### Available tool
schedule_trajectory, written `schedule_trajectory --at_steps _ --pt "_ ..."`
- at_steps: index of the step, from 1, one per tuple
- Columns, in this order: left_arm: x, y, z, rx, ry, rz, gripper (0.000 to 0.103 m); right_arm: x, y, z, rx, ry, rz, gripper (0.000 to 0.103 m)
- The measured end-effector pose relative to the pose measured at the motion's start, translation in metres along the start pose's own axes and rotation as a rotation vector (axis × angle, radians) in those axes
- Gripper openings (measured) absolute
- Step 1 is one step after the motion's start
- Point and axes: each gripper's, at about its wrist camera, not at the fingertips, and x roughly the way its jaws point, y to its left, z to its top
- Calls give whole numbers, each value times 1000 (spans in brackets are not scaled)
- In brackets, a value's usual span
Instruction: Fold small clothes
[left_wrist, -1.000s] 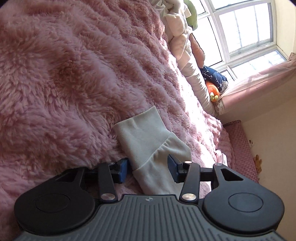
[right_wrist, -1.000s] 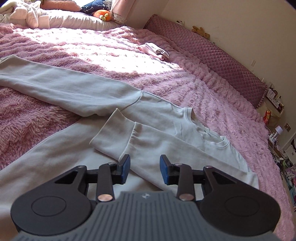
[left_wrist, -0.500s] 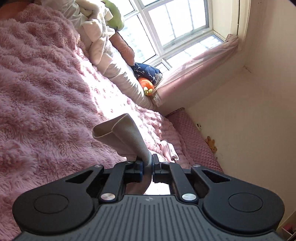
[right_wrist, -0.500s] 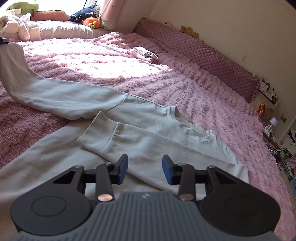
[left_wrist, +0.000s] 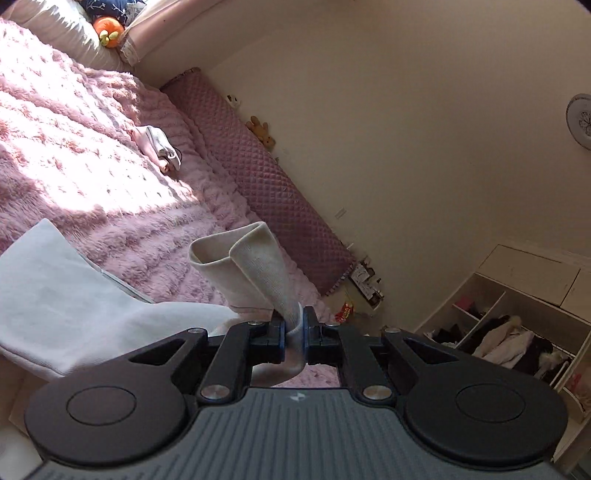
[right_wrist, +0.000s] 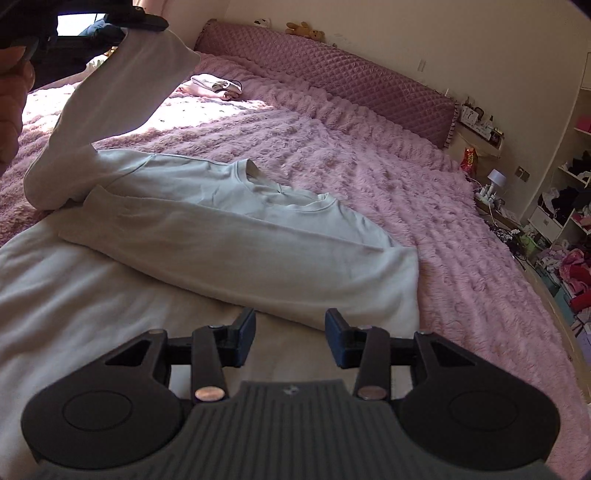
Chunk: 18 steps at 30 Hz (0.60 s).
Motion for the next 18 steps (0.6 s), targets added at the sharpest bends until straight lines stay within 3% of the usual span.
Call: schedule_trajectory --at_steps 7,9,10,15,18 --pt "78 -17 -110 157 231 11 9 10 -46 -36 27 76 -51 37" --pt "91 -19 -131 195 299 27 13 12 -57 -45 33 93 -64 37" --pt "98 -21 -141 217 346 43 20 13 -61 -48 37 98 -71 38" --pt "94 -46 -154 308 446 -37 22 16 -88 -51 139 85 -131 38" --pt "70 -54 -127 355 388 -83 39 21 -103 -47 241 76 -115 38"
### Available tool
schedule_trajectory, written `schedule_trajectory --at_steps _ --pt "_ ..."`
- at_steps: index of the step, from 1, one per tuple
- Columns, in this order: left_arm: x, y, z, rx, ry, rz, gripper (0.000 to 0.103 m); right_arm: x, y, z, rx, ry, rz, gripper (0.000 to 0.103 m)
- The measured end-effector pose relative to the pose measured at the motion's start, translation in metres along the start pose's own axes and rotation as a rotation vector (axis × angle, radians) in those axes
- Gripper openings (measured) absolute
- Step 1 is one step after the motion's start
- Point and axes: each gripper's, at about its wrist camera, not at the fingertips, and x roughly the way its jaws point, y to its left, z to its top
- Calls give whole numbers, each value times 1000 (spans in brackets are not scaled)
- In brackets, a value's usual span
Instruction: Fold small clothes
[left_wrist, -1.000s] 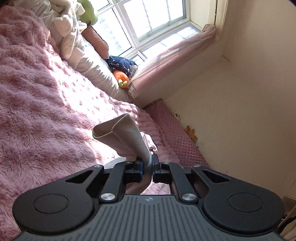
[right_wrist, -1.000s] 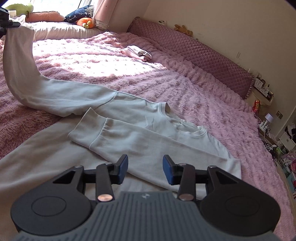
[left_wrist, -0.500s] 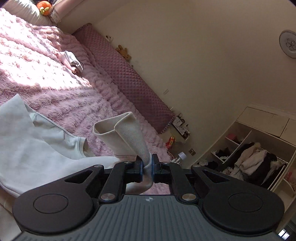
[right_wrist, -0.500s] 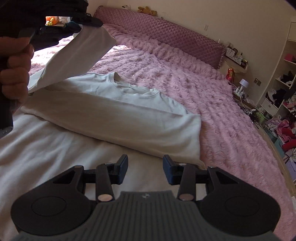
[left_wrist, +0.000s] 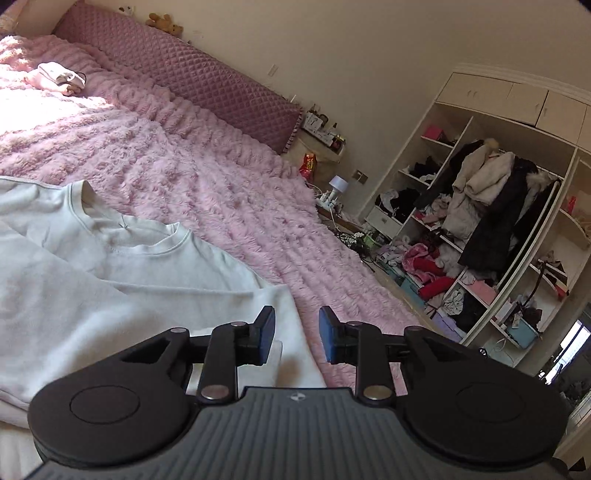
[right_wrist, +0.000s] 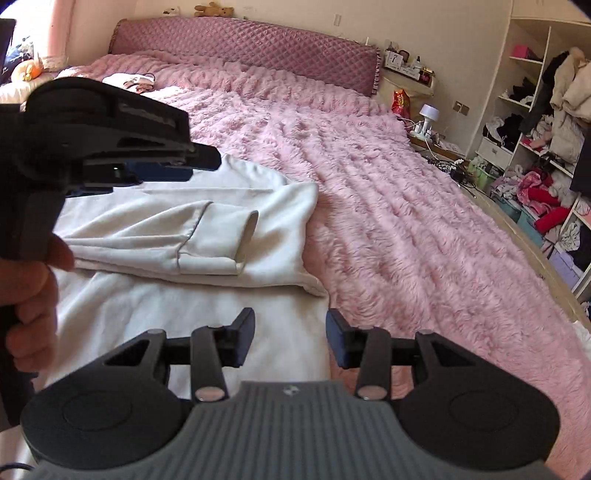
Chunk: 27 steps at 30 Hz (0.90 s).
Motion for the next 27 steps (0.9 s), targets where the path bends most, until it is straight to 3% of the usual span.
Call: schedule_trajectory --at_steps 3,6,7,13,16,20,21,22,24,27 --pt "-42 14 19 90 -33 73 54 16 -10 14 112 -6 106 38" --pt "-75 44 35 161 -20 194 55 39 -14 32 230 -23 214 39" --pt "-88 58 41 188 -11 265 57 48 -13 38 254 -33 232 39" --pt "-135 134 50 209 51 574 59 101 -8 61 358 -25 288 39" --pt "-138 160 47 221 110 663 59 120 -2 67 386 11 292 40" --pt "-126 170 35 293 191 679 59 140 10 72 400 56 266 45" --pt "-122 169 32 323 212 673 59 141 12 73 402 58 265 41" --pt "-117 167 28 372 236 671 59 142 13 72 396 57 264 22" --pt "-101 163 21 489 271 705 59 143 16 72 380 65 272 2" --pt "-84 164 16 614 316 733 59 140 17 70 375 52 263 1"
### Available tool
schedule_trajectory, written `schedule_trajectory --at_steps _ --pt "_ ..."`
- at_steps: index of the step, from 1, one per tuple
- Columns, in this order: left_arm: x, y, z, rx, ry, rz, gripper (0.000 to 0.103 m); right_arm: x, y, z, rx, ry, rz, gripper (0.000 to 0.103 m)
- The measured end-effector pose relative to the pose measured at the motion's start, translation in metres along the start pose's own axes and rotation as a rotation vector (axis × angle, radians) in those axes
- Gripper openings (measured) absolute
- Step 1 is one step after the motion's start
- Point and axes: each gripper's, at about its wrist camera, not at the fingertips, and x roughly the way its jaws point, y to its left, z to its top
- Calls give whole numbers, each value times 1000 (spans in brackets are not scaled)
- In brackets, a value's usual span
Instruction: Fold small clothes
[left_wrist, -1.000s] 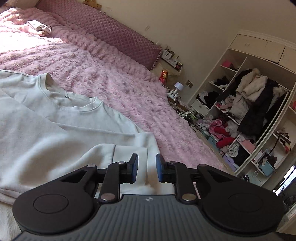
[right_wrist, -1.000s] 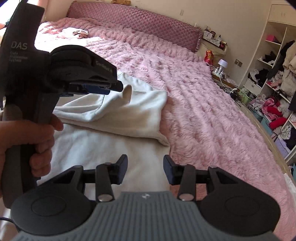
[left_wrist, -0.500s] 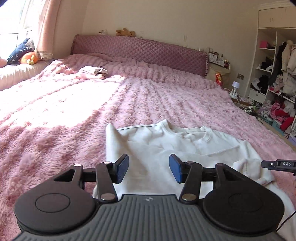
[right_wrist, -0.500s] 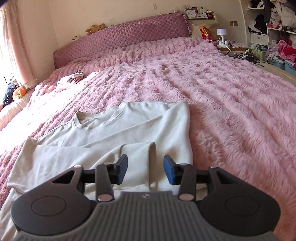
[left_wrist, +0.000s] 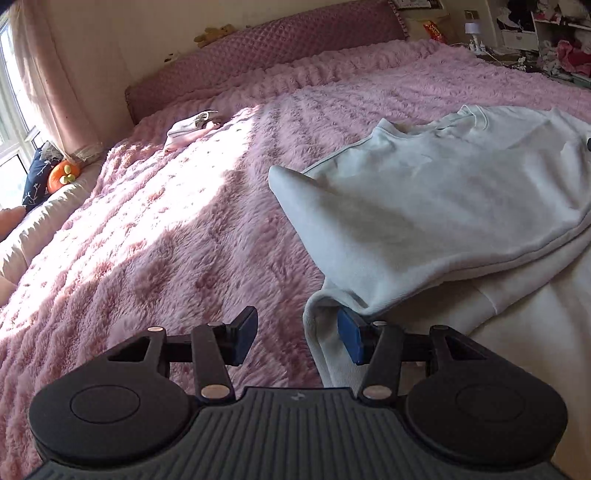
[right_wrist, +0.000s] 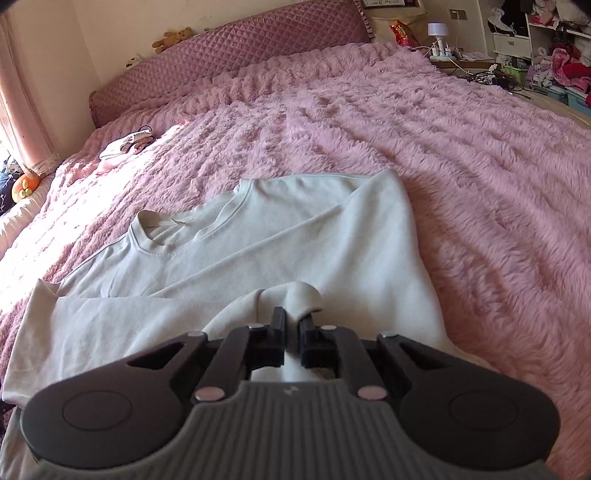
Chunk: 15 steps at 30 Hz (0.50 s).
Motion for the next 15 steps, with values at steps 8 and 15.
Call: schedule_trajectory --at_steps 8,15 --pt "17 -13 4 238 2 -95 9 -12 5 4 -38 -20 12 1" --pt "2 -8 -1 135 -62 -22 5 -43 6 11 -28 -96 21 0"
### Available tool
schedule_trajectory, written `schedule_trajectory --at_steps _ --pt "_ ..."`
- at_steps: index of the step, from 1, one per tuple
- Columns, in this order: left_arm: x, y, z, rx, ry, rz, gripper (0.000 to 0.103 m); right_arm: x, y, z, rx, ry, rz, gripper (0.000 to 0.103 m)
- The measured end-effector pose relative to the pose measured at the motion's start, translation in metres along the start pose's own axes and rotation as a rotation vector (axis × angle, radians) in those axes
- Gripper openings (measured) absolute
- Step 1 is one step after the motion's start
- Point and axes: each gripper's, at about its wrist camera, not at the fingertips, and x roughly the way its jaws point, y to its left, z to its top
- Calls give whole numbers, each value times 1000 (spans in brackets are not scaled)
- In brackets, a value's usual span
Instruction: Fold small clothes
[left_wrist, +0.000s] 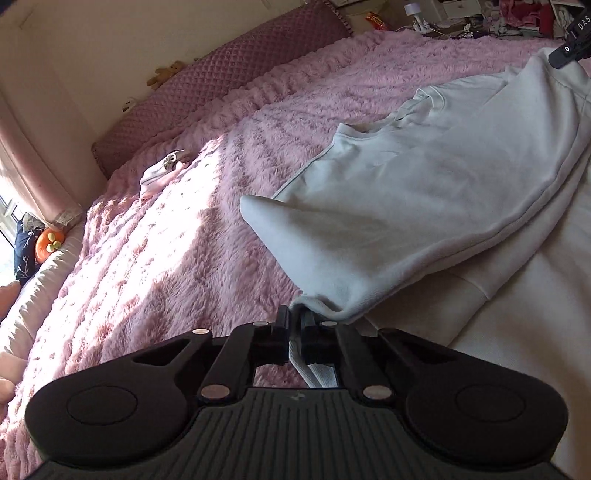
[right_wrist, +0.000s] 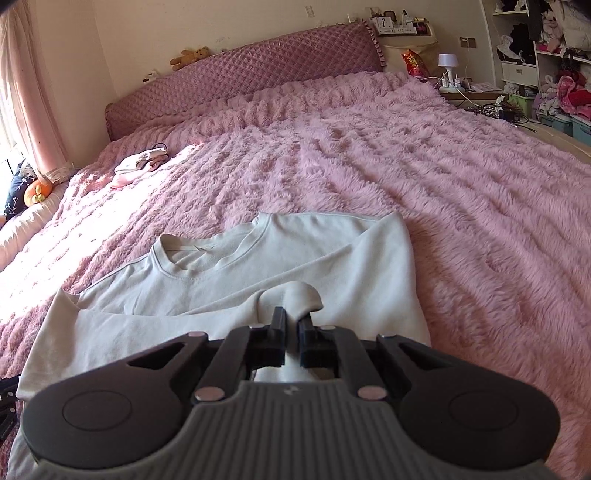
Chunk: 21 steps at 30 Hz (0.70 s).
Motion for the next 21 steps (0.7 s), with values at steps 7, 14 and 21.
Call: schedule_trajectory --at_steps 7,14,21 --pt "9 -9 -4 -81 78 -8 4 -11 -34 -10 70 16 -85 0" --pt "0 -6 -4 -98 73 -5 5 2 -67 -36 211 55 -81 17" --pt "-43 0 18 -176 -48 4 4 -33 -69 -44 245 44 -54 39"
